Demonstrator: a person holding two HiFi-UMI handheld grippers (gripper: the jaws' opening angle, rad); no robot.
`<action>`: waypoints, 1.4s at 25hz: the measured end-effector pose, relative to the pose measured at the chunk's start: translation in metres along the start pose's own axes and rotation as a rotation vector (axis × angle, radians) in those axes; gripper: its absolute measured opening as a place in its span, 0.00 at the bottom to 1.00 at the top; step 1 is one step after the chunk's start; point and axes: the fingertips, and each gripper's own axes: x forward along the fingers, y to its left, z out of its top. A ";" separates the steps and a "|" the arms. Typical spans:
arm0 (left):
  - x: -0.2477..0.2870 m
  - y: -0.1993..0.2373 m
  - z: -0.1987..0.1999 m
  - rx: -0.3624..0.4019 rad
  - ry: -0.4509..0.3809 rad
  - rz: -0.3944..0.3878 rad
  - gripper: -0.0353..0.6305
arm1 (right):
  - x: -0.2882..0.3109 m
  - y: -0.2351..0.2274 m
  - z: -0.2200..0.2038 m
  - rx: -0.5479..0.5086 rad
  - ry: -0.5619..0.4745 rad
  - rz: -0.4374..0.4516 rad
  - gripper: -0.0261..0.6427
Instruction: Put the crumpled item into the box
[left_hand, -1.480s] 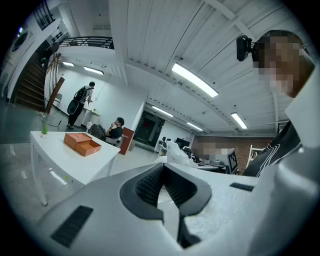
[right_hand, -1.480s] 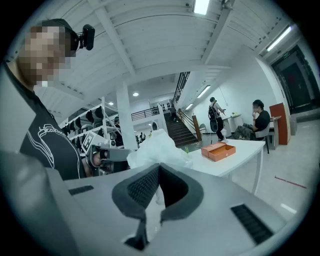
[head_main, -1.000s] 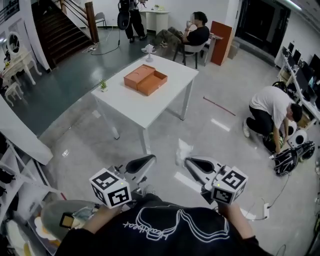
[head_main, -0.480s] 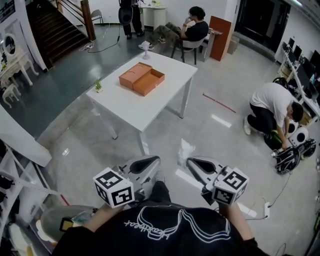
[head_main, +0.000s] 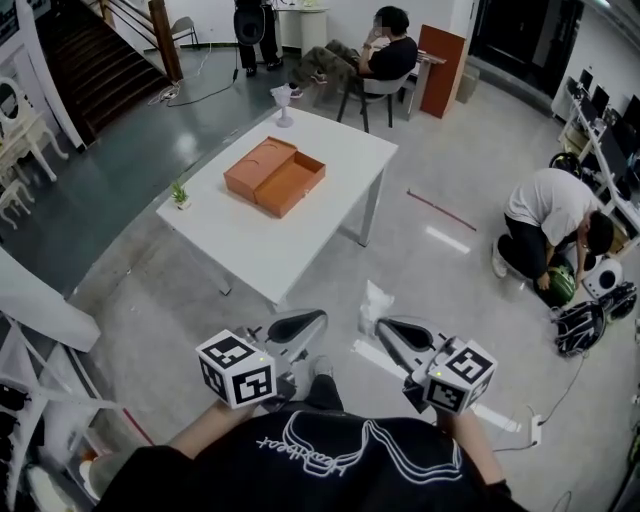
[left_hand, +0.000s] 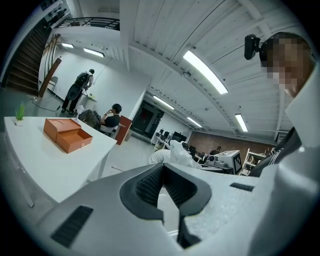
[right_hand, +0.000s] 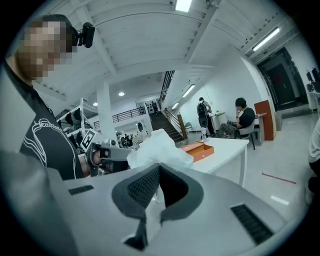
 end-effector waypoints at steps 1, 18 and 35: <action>0.010 0.011 0.006 -0.008 0.004 -0.002 0.06 | 0.009 -0.010 0.003 0.003 0.007 -0.001 0.05; 0.096 0.227 0.101 -0.125 -0.040 0.073 0.06 | 0.193 -0.158 0.057 0.016 0.142 0.042 0.05; 0.083 0.314 0.132 -0.145 -0.125 0.265 0.06 | 0.295 -0.198 0.077 -0.027 0.205 0.215 0.05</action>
